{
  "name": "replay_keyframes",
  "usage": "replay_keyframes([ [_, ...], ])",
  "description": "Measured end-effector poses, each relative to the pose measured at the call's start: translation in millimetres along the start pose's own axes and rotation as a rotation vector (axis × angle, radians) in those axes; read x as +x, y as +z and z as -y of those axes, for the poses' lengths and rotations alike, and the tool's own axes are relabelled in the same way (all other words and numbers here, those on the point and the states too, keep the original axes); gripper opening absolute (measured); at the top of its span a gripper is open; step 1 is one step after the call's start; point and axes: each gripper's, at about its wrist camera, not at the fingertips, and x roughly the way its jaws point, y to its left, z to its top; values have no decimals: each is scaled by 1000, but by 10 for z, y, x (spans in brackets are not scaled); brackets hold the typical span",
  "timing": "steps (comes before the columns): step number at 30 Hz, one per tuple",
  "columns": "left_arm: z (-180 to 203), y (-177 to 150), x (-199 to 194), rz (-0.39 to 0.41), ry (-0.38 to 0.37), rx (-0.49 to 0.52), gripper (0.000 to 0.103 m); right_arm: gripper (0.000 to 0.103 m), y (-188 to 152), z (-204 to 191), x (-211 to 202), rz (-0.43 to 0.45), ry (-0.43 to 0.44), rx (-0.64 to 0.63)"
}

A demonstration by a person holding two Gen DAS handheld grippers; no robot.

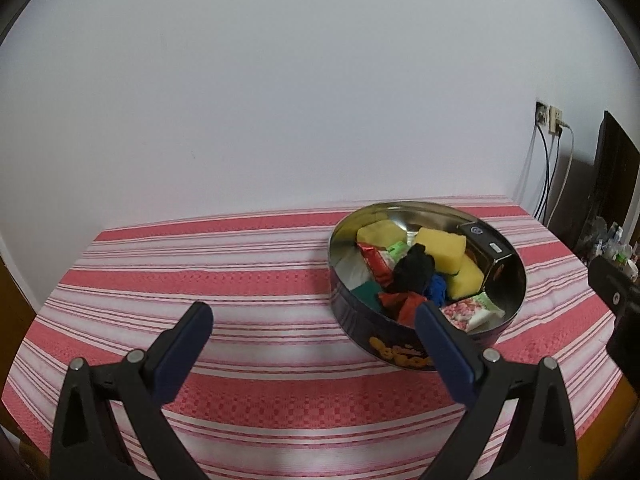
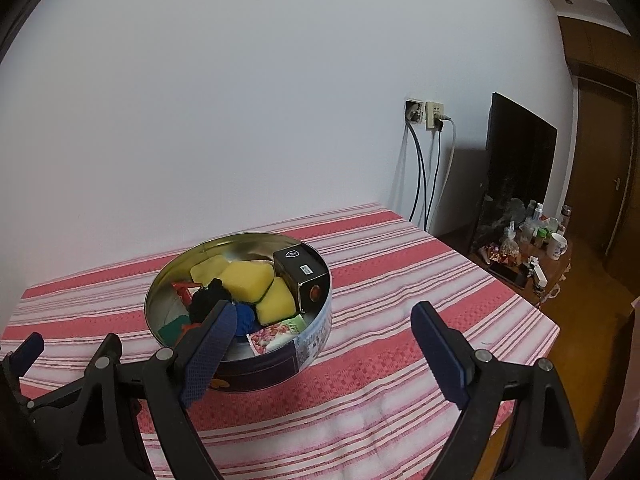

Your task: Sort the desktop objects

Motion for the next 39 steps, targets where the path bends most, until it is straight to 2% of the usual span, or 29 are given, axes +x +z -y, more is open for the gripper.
replay_keyframes([
  [13,210,42,-39,17,6,10,102,91,8,169,-60,37,1,12],
  [24,327,203,117,10,38,50,102,91,108,254,203,24,44,80],
  [28,316,288,176,30,25,42,102,91,178,224,291,39,45,93],
  [39,380,341,345,11,-60,20,102,91,214,179,389,61,-11,68],
])
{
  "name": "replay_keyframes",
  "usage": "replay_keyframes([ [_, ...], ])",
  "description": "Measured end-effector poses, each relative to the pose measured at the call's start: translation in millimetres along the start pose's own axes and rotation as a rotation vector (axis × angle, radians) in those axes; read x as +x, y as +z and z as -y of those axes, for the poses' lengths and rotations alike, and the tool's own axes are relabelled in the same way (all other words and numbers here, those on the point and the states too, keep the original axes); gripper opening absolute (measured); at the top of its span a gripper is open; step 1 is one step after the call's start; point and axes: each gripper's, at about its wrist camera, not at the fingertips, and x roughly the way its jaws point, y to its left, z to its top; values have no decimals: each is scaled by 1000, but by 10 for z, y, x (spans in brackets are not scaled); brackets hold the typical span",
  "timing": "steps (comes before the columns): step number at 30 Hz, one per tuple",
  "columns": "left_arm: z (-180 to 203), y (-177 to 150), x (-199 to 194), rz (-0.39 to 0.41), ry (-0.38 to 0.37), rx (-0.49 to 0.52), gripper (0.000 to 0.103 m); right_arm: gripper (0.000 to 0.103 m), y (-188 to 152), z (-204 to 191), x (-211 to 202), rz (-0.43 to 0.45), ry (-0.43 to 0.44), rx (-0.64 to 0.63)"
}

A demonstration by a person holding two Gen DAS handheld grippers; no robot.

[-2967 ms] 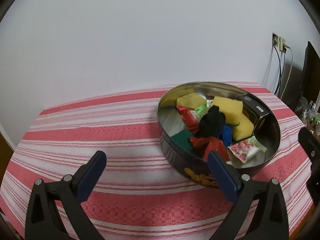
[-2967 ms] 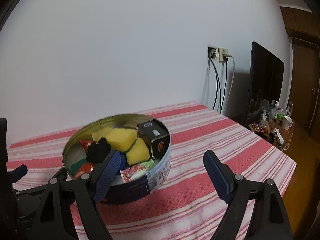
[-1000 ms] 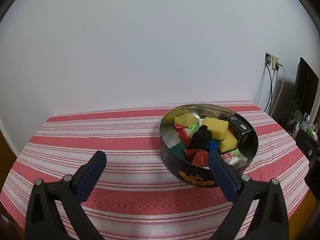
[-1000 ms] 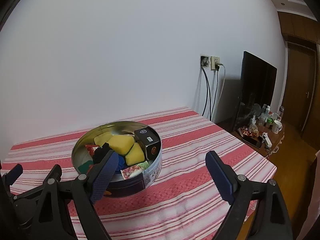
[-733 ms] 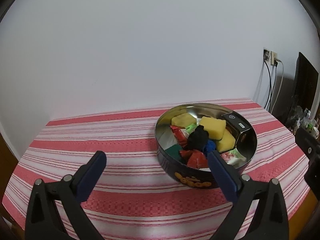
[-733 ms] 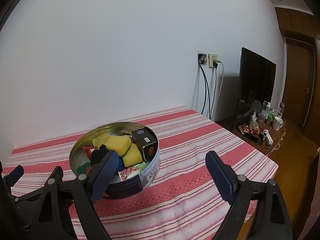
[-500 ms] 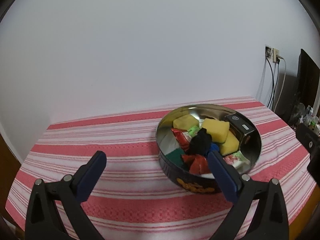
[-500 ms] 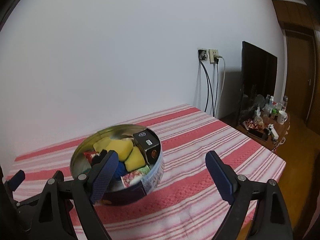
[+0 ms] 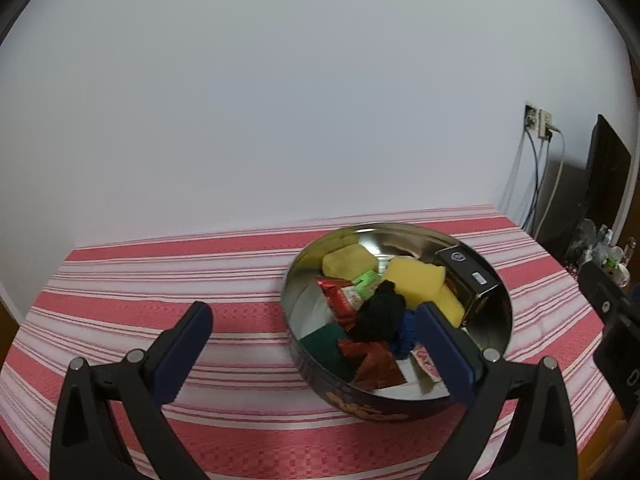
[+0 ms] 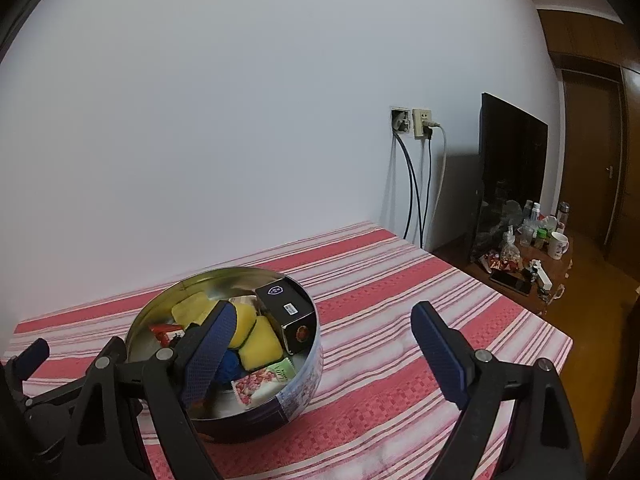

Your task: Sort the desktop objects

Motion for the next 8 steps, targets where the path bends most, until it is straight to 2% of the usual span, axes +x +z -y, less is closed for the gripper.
replay_keyframes([
  [3,2,-10,-7,25,27,10,101,91,-10,4,19,-7,1,3],
  [8,-47,-21,35,7,31,7,102,91,-26,-42,36,-16,-8,-13],
])
